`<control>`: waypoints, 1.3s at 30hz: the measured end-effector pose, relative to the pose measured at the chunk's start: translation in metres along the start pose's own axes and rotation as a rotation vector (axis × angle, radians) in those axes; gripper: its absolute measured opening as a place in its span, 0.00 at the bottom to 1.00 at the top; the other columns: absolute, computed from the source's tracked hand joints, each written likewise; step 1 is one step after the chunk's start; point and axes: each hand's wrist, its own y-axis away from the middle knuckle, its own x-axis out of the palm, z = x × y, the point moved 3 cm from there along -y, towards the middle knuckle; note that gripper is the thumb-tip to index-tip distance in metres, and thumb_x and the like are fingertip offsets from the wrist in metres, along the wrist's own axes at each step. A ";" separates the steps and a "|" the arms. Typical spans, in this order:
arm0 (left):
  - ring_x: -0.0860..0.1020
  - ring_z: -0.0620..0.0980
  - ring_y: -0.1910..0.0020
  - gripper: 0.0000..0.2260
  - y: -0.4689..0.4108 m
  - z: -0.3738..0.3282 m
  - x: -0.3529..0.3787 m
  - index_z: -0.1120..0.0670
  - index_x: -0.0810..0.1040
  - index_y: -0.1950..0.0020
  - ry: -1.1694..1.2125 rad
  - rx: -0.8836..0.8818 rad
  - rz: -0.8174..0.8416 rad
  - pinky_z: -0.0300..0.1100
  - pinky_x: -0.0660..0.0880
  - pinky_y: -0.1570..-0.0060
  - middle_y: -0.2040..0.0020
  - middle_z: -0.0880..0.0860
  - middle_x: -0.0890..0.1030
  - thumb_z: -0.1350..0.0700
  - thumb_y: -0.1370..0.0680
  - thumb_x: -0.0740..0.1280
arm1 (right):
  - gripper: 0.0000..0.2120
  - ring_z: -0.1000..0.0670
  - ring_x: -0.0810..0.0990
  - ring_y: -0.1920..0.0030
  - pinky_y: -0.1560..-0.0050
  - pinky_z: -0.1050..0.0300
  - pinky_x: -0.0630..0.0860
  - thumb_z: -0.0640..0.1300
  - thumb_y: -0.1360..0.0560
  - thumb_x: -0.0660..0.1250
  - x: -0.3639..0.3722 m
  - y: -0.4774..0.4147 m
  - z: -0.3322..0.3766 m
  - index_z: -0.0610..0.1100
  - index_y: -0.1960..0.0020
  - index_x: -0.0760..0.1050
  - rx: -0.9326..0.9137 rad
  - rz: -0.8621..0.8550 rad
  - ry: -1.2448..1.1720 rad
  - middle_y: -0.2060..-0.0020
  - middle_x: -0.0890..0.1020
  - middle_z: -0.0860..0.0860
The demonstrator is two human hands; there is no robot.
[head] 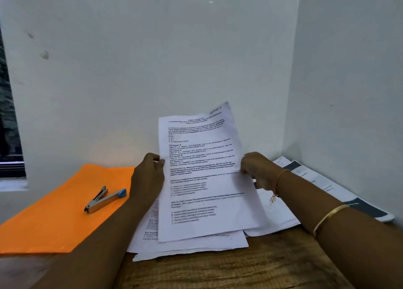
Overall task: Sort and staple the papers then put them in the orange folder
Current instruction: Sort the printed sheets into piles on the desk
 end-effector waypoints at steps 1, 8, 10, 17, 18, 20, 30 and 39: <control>0.78 0.55 0.56 0.07 0.000 0.002 0.003 0.57 0.73 0.46 0.003 0.007 0.033 0.44 0.70 0.60 0.49 0.56 0.81 0.56 0.19 0.59 | 0.15 0.51 0.63 0.70 0.70 0.61 0.62 0.32 0.23 0.53 -0.006 -0.003 0.000 0.43 0.66 0.61 -0.018 -0.047 0.057 0.68 0.64 0.47; 0.73 0.58 0.40 0.19 -0.003 0.024 0.013 0.57 0.71 0.37 -0.437 -0.081 0.244 0.47 0.69 0.45 0.39 0.57 0.75 0.48 0.23 0.65 | 0.04 0.40 0.76 0.52 0.55 0.56 0.70 0.39 0.25 0.59 -0.068 -0.007 -0.011 0.39 0.57 0.70 -0.116 -0.423 0.426 0.56 0.75 0.42; 0.71 0.58 0.37 0.22 -0.003 0.028 0.013 0.55 0.69 0.35 -0.538 -0.120 0.302 0.48 0.68 0.41 0.36 0.57 0.73 0.45 0.24 0.66 | 0.09 0.39 0.76 0.47 0.48 0.53 0.71 0.42 0.24 0.59 -0.081 -0.005 -0.021 0.39 0.47 0.72 -0.099 -0.470 0.552 0.49 0.77 0.40; 0.71 0.55 0.36 0.22 0.001 0.027 0.015 0.60 0.69 0.33 -0.558 -0.163 0.411 0.44 0.70 0.43 0.35 0.58 0.73 0.50 0.23 0.66 | 0.03 0.45 0.74 0.56 0.50 0.53 0.71 0.44 0.24 0.58 -0.102 -0.010 -0.059 0.45 0.53 0.67 -0.034 -0.548 0.817 0.50 0.79 0.44; 0.72 0.55 0.37 0.22 0.001 0.027 0.014 0.61 0.69 0.34 -0.559 -0.167 0.400 0.43 0.70 0.44 0.35 0.58 0.73 0.50 0.23 0.66 | 0.03 0.45 0.74 0.55 0.49 0.52 0.71 0.44 0.24 0.57 -0.103 -0.011 -0.064 0.45 0.52 0.67 -0.035 -0.546 0.832 0.50 0.79 0.44; 0.72 0.55 0.37 0.22 0.000 0.028 0.012 0.61 0.69 0.34 -0.562 -0.183 0.376 0.43 0.70 0.46 0.36 0.58 0.74 0.50 0.23 0.67 | 0.06 0.44 0.76 0.51 0.45 0.50 0.71 0.44 0.23 0.57 -0.102 -0.013 -0.070 0.45 0.48 0.70 -0.047 -0.529 0.867 0.48 0.79 0.44; 0.74 0.55 0.40 0.19 -0.003 0.030 0.004 0.62 0.73 0.38 -0.515 -0.184 0.269 0.43 0.69 0.48 0.38 0.58 0.76 0.51 0.23 0.67 | 0.15 0.42 0.75 0.41 0.43 0.49 0.68 0.39 0.25 0.58 -0.071 -0.027 -0.080 0.44 0.38 0.68 -0.131 -0.473 0.980 0.43 0.76 0.45; 0.72 0.54 0.58 0.09 -0.005 0.025 0.000 0.57 0.72 0.61 -0.480 -0.145 0.200 0.42 0.63 0.65 0.61 0.54 0.74 0.56 0.22 0.65 | 0.29 0.35 0.78 0.45 0.44 0.37 0.72 0.53 0.31 0.70 -0.048 -0.019 -0.080 0.38 0.36 0.73 -0.397 -0.550 1.170 0.43 0.78 0.36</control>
